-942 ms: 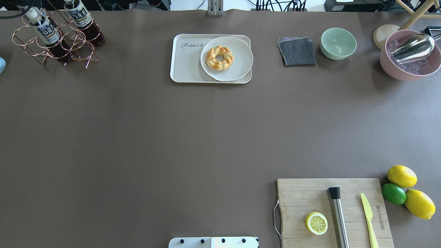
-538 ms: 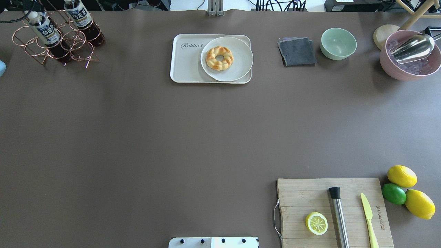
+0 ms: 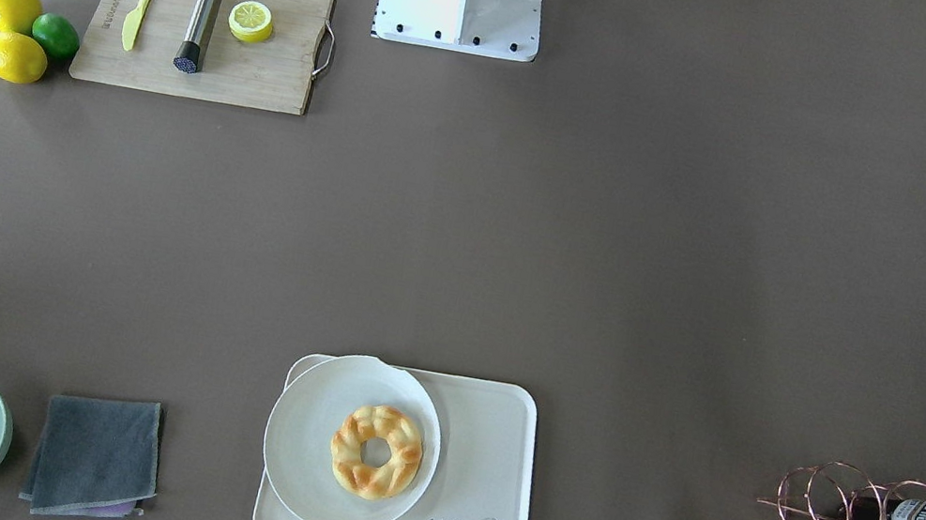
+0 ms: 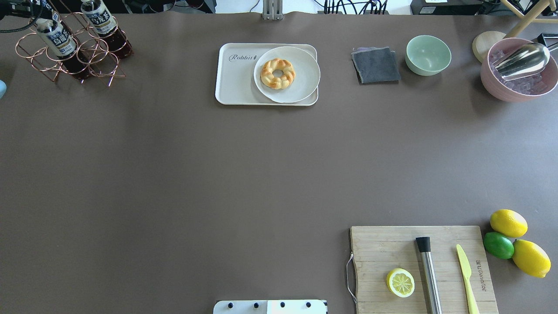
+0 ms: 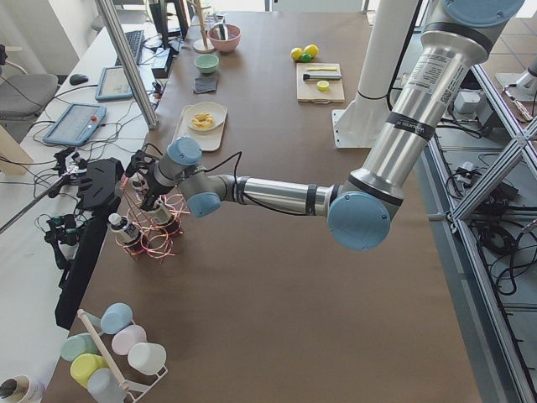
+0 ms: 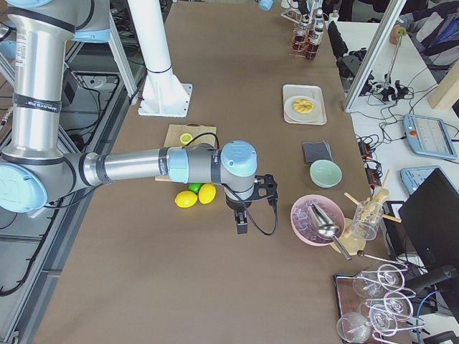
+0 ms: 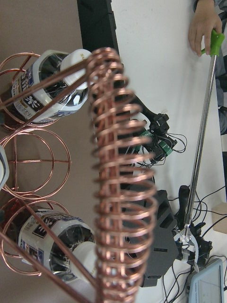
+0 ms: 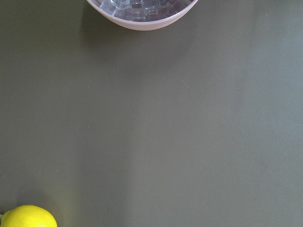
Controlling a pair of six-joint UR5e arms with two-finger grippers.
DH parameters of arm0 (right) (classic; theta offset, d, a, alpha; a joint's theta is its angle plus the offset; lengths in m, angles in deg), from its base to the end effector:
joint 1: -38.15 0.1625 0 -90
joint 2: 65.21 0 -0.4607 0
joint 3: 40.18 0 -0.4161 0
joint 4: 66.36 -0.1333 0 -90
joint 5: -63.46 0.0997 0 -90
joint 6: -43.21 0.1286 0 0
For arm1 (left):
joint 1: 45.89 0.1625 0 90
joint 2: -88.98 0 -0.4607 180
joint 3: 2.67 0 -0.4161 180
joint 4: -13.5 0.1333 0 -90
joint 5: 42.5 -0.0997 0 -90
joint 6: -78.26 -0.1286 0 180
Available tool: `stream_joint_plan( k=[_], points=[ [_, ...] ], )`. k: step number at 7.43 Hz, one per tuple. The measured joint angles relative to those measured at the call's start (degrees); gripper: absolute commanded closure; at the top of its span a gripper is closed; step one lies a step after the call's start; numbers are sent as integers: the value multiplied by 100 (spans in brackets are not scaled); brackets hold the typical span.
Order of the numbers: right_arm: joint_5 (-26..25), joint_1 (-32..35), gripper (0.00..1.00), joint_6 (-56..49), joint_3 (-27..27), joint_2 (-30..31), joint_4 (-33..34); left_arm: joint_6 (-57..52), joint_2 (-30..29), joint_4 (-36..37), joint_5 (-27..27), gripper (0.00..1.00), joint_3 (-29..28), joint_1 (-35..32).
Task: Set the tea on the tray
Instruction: 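Reach the left gripper into the copper rack and lift out a tea bottle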
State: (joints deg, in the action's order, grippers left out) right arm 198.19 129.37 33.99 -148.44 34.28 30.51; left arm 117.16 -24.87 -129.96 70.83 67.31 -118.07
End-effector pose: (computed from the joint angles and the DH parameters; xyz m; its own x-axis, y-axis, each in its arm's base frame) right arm 0.0521 -0.4369 0.6415 0.7050 -0.1682 0.6890 0.0929 0.9850 0.1454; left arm 0.1525 -0.7437 0.5360 0.7048 0.1425 -0.6949 0.3562 0.7760 0.5204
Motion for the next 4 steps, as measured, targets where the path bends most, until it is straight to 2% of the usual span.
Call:
stream_joint_plan(
  k=[1,3,4],
  points=[
    [1,1,0,0,-1,11,0,-2,5,2,-2,39,-2,1],
    [5,3,0,-1,-7,17,6,-5,38,-2,1,87,7,7],
    [8,16,0,0,-9,15,8,0,50,-5,3,100,19,9]
  ],
)
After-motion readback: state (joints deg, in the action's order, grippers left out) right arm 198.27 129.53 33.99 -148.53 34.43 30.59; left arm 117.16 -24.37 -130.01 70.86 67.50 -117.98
